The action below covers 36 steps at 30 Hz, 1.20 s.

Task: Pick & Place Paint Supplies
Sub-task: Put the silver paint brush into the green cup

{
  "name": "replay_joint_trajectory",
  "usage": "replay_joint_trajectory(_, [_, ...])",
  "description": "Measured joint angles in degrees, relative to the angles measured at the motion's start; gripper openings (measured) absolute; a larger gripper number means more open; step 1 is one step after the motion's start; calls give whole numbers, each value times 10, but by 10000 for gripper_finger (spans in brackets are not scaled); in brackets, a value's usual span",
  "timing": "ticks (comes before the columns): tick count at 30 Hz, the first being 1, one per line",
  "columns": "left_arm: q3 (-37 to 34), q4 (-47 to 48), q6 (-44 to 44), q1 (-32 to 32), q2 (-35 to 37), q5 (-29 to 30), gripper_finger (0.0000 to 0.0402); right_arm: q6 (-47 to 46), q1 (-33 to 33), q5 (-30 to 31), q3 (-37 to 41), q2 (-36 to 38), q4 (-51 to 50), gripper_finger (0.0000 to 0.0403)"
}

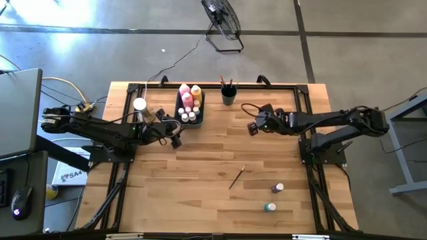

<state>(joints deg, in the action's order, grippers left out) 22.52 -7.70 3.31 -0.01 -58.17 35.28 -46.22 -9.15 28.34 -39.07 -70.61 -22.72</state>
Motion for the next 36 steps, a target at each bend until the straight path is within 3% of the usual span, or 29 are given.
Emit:
replay_joint_trajectory(3, [0,-26,-16,0,0,60,223,23,-7,-2,0,0,10,2])
replay_joint_trajectory(7, [0,-80,-109,0,0,134,223,66,-8,-2,0,0,10,2])
replay_joint_trajectory(15, [0,-114,-185,0,0,221,223,87,-7,-2,0,0,19,2])
replay_joint_trajectory(22, [0,-119,-181,0,0,177,223,132,-7,-2,0,0,37,2])
replay_joint_trajectory(31, [0,-119,-181,0,0,176,223,161,-7,-2,0,0,59,2])
replay_joint_trajectory(36, [0,-120,-194,0,0,112,223,161,-7,-15,0,0,59,2])
